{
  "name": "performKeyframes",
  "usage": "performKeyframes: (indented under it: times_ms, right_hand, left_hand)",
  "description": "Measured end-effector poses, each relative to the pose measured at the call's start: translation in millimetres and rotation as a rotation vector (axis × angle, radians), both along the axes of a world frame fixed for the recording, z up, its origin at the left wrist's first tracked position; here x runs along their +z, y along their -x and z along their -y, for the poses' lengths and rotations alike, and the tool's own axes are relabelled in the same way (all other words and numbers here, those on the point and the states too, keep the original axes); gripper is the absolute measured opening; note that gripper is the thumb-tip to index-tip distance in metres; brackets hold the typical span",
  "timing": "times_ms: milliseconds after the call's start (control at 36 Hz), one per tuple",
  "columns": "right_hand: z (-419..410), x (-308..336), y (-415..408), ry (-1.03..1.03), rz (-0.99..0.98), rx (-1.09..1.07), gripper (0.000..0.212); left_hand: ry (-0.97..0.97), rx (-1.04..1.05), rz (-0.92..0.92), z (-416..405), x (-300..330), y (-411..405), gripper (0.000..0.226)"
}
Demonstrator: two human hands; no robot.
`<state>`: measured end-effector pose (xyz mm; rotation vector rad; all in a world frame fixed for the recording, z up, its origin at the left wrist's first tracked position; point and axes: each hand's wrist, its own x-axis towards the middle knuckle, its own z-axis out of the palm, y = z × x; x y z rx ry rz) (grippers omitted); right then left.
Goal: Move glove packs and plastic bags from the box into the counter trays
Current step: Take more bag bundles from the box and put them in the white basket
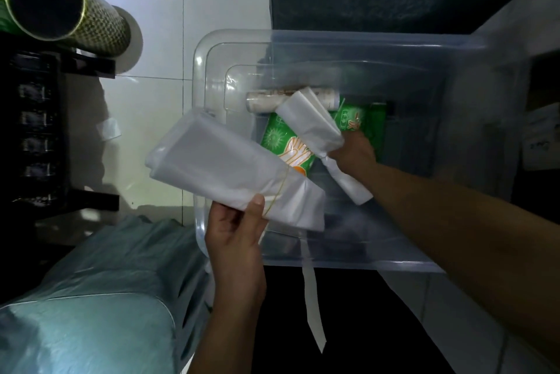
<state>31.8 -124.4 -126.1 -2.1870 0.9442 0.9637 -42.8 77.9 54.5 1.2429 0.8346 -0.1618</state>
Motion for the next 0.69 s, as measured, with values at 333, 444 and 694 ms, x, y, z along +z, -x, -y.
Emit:
performKeyframes:
  times_ms: [333,444,694]
  right_hand:
    - [33.8,128.1,25.8,-0.056,0.199,-0.041,0.021]
    - [44.7,180.5,40.1,-0.141,0.320,-0.331,0.008]
    - [57.7,277.6,81.1,-0.339,0.425,-0.799,0.021]
  left_hand:
    - [-0.001,-0.029,0.140,0.9,108.5,-25.3,0.037]
    - [0.004,-0.091,0.175,9.2,140.9,-37.5,0.029]
    - [0.073,-0.427,0.233,26.3,174.5,-68.8,0.019]
